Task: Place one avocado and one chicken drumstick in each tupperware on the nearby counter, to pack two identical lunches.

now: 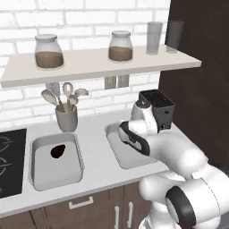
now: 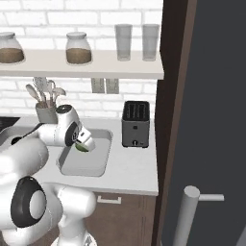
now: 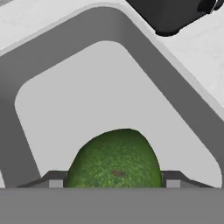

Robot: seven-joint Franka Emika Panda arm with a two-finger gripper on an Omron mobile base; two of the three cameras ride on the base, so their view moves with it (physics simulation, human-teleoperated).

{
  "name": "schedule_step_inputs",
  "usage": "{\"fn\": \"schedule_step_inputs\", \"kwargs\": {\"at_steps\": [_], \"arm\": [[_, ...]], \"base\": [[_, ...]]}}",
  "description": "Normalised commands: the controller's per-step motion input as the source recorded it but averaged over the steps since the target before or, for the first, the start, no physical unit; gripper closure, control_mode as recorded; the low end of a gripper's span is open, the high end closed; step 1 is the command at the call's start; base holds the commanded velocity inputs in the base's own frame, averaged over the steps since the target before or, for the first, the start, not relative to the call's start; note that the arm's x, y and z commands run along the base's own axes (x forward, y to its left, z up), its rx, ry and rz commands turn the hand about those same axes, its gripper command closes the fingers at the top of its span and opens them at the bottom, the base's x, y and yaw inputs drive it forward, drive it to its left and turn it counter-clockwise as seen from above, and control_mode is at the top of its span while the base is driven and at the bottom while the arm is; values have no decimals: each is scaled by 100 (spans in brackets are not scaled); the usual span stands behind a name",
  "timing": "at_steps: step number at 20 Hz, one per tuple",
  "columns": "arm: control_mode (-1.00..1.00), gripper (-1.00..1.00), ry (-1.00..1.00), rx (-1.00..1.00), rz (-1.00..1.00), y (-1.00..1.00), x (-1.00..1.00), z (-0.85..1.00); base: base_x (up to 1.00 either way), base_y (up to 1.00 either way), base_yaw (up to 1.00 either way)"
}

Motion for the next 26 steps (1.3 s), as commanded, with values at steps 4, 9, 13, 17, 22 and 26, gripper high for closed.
{"fn": "schedule_step_inputs", "kwargs": {"at_steps": [4,9,13,17,22,26], "arm": [[-100,-100,0,0,0,0,54,-44],[-100,-100,0,0,0,0,5,9],[-100,-100,3,0,0,1,0,49],[-100,-100,1,0,0,4,-38,52],[-100,-100,-1,0,0,0,-100,43],[-100,-100,-1,0,3,0,-100,10]], "base": [[0,0,0],[0,0,0],[0,0,0],[0,0,0],[0,0,0],[0,0,0]]}}
